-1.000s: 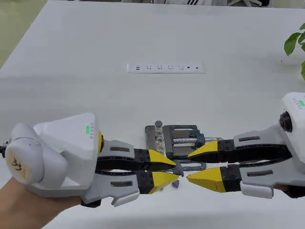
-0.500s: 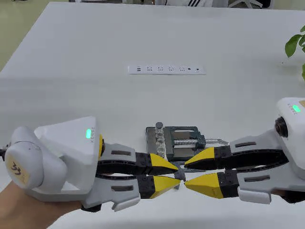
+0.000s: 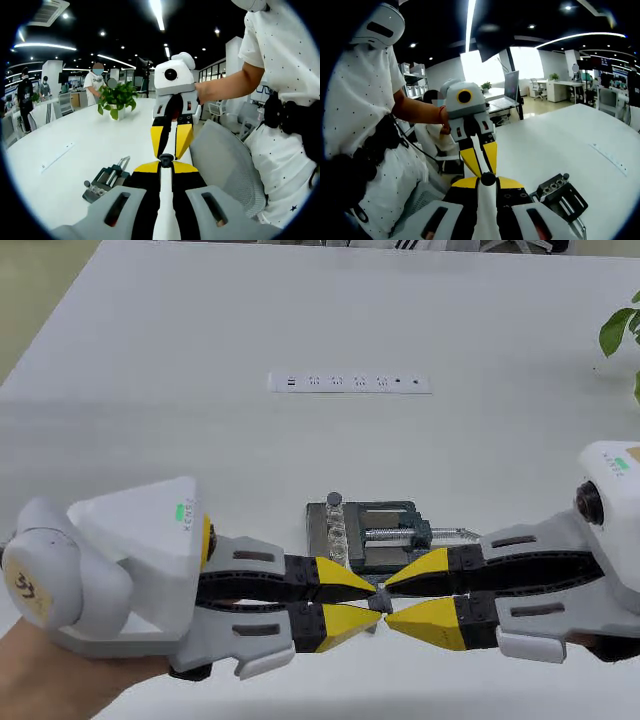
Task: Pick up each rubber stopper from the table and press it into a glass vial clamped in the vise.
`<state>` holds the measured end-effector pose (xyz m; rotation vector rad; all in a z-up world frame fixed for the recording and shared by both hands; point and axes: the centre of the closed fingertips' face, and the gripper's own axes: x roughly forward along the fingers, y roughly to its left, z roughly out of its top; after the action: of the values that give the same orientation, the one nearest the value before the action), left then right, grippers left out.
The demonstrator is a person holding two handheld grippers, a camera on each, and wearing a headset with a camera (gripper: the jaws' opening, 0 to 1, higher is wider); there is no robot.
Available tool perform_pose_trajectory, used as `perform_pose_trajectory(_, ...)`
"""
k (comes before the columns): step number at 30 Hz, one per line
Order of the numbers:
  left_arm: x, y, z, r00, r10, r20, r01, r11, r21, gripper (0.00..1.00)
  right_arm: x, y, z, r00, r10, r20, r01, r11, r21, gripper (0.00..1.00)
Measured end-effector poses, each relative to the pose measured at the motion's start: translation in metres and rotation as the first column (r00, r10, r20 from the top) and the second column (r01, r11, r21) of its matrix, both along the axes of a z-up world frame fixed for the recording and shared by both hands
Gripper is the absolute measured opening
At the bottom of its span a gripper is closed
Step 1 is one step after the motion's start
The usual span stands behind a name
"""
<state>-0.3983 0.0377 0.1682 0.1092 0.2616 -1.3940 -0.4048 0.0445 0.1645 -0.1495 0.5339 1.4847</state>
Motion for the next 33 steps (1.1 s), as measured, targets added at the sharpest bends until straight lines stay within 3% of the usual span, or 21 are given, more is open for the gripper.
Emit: perform_pose_trajectory(33, -0.0058, -0.0028, 0.0029, 0.998, -0.049, -0.033, 0.048, 0.999, -0.018, 0.04, -0.0062, -0.0017, 0.0050, 0.999, 0.007, -0.051, -0.006, 0.999, 0.036, 0.06)
